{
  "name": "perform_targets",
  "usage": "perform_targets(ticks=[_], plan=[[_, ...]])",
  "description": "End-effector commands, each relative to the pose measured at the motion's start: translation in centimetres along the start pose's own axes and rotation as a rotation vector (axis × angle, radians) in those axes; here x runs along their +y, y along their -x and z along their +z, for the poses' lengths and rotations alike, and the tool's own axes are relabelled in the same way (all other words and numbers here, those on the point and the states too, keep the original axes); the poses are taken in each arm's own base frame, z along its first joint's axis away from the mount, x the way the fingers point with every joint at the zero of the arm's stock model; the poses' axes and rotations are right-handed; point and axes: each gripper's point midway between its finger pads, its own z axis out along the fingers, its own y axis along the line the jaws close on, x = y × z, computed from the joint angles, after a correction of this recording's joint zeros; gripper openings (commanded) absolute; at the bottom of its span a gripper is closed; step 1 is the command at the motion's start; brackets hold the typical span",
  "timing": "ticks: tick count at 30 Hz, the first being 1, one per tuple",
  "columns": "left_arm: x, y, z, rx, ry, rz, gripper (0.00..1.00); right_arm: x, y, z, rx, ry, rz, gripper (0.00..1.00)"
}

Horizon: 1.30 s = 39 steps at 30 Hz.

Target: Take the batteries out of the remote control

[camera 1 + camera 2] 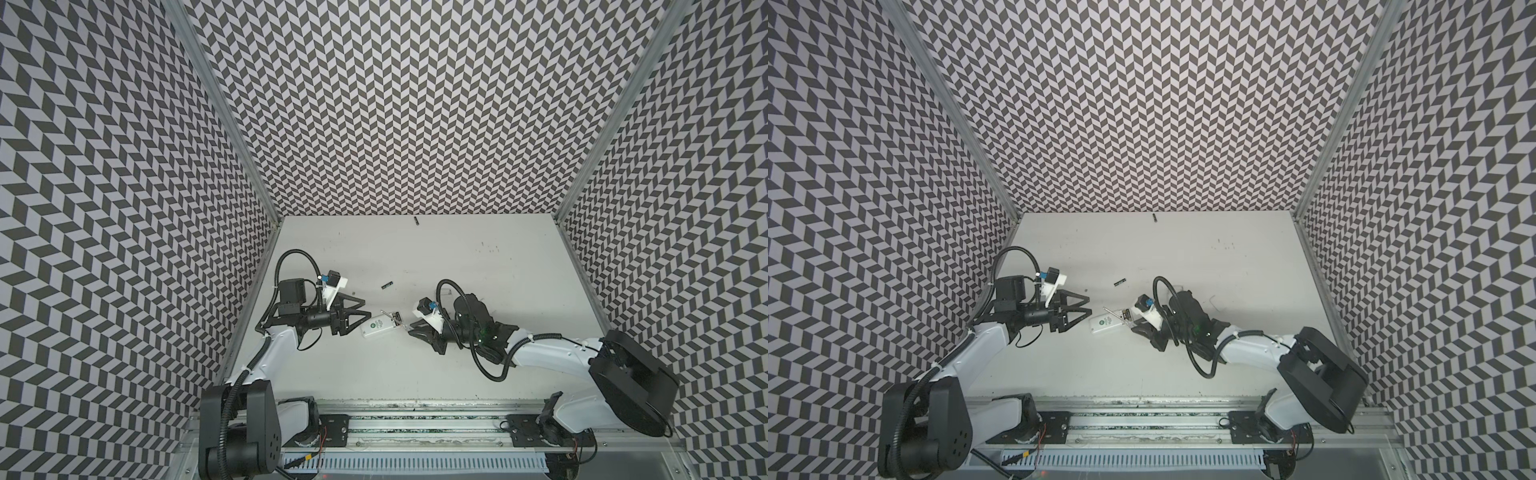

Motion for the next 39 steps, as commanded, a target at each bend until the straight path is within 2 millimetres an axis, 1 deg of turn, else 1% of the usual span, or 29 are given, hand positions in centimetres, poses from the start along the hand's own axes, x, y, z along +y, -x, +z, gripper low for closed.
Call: perform_targets(ticks=[1, 5, 8, 10, 13, 15, 16, 21, 24, 25, 29, 30, 34, 35, 37, 39], plan=[[-1.7, -0.8, 0.9, 0.018, -0.074, 0.028, 0.71, 0.8, 1.0, 0.4, -0.016, 0.027, -0.056, 0.0], [-1.8, -1.7, 2.4, 0.058, -0.062, 0.021, 0.7, 1.7, 1.1, 0.5, -0.036, 0.05, -0.091, 0.0], [-2.4, -2.1, 3.0, 0.075, -0.077, 0.026, 0.63, 1.5, 1.1, 0.9, -0.006, 0.053, -0.072, 0.0], [-2.5, -2.3, 3.1, 0.078, -0.08, 0.011, 0.56, 1.4, 1.2, 0.9, -0.009, 0.045, -0.073, 0.0], [-2.5, -2.4, 3.4, 0.077, -0.072, -0.001, 0.48, 1.5, 1.3, 0.8, -0.034, 0.041, -0.084, 0.0], [-2.8, -2.4, 3.4, 0.077, -0.087, 0.005, 0.35, 1.3, 1.4, 1.0, -0.018, 0.043, -0.066, 0.0], [-2.8, -2.4, 3.4, 0.078, -0.087, 0.005, 0.31, 1.3, 1.5, 1.1, -0.011, 0.044, -0.056, 0.0], [-2.8, -2.4, 3.7, 0.07, -0.085, -0.013, 0.18, 1.8, 1.3, 1.4, -0.026, 0.058, -0.064, 0.0], [-2.9, -2.5, 3.6, 0.079, -0.089, -0.002, 0.03, 1.7, 1.4, 1.5, -0.009, 0.054, -0.049, 0.0], [-2.8, -2.5, 3.6, 0.08, -0.085, -0.005, 0.0, 1.7, 1.6, 1.4, -0.019, 0.05, -0.052, 0.0], [-3.1, -2.2, 3.5, 0.067, -0.09, 0.013, 0.0, 1.5, 1.3, 1.1, -0.03, 0.032, -0.047, 0.0], [-3.2, -2.1, 3.4, 0.068, -0.095, 0.021, 0.0, 1.4, 1.2, 1.1, -0.02, 0.026, -0.033, 0.04], [-3.1, -1.7, 3.0, 0.054, -0.089, 0.026, 0.0, 0.6, 1.1, 0.3, -0.025, -0.037, 0.013, 0.33], [-3.2, -1.6, 3.0, 0.048, -0.093, 0.033, 0.0, 0.5, 1.3, -0.2, -0.05, -0.053, 0.016, 0.38], [-3.1, -1.2, 2.8, 0.039, -0.089, 0.032, 0.0, -0.2, 2.1, -1.1, -0.1, -0.093, 0.05, 0.43], [-2.7, -0.2, 2.3, 0.022, -0.075, 0.009, 0.0, -0.8, 3.3, -2.1, -0.145, -0.121, 0.099, 0.44]])
